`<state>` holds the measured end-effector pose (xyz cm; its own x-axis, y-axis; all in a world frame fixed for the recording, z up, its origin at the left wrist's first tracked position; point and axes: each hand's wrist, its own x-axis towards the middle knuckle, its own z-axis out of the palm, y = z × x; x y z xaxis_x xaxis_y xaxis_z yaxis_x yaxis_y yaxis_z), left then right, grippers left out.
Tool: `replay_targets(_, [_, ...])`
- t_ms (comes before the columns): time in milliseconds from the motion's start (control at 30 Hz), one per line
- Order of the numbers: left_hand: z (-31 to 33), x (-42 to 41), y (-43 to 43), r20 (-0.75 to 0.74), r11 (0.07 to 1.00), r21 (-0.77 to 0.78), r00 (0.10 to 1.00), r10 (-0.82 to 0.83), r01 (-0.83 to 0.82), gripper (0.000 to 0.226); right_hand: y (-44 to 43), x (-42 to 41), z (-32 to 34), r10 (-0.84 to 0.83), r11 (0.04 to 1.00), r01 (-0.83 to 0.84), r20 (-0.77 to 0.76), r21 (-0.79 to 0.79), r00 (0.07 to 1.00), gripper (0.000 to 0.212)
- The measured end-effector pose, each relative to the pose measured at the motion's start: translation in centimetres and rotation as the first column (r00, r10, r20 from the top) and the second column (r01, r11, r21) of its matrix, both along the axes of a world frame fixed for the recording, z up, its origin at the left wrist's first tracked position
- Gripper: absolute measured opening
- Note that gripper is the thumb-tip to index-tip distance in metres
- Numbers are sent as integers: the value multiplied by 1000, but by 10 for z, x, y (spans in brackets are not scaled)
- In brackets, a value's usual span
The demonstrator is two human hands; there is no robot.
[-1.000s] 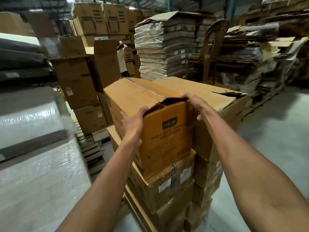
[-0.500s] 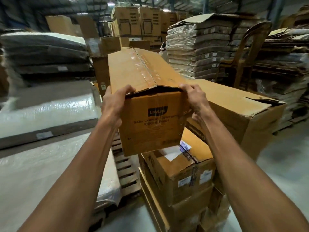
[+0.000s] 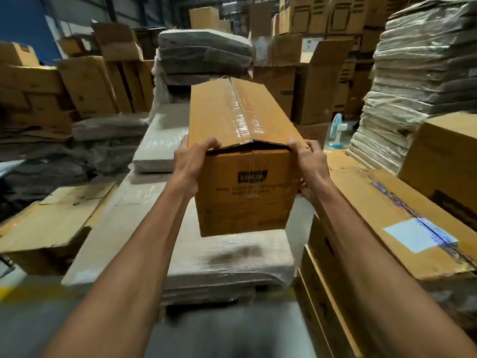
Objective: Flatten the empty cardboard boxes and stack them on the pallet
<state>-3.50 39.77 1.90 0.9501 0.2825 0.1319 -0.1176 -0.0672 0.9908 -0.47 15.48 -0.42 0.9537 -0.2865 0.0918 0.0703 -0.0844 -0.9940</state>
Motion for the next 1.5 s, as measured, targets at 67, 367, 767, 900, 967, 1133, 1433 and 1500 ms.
replay_targets(67, [-12,5,49,-23,1000,15,1000,10,-10,63,51,8,-14,10,1000,-9,-15,20,1000,50])
replay_targets(367, [-65,42,194,-89,999,31,996,-3,6,72,200,43,-71,-46,998,49,-87,26,995,58])
replay_targets(767, [-137,117,254,-160,999,18,986,-39,43,80,256,111,-142,-62,997,66,-119,32,991,44])
replay_targets(900, [-163,142,258,-204,996,83,979,-20,37,92,264,130,-170,-71,996,79,-163,43,984,49])
replay_targets(967, [-180,150,262,-215,995,95,975,51,-32,90,270,134,-179,-19,997,30,-166,64,986,49])
replay_targets(1133, [-201,144,264,-137,957,235,968,209,-173,77,278,126,-229,-106,847,210,-231,489,967,45])
replay_targets(1433, [-183,148,218,387,514,827,895,-222,-230,79,328,97,-308,279,607,188,-428,772,860,67])
replay_targets(1500, [-186,154,214,355,400,889,886,-297,-222,82,338,100,-299,204,571,238,-417,785,886,32])
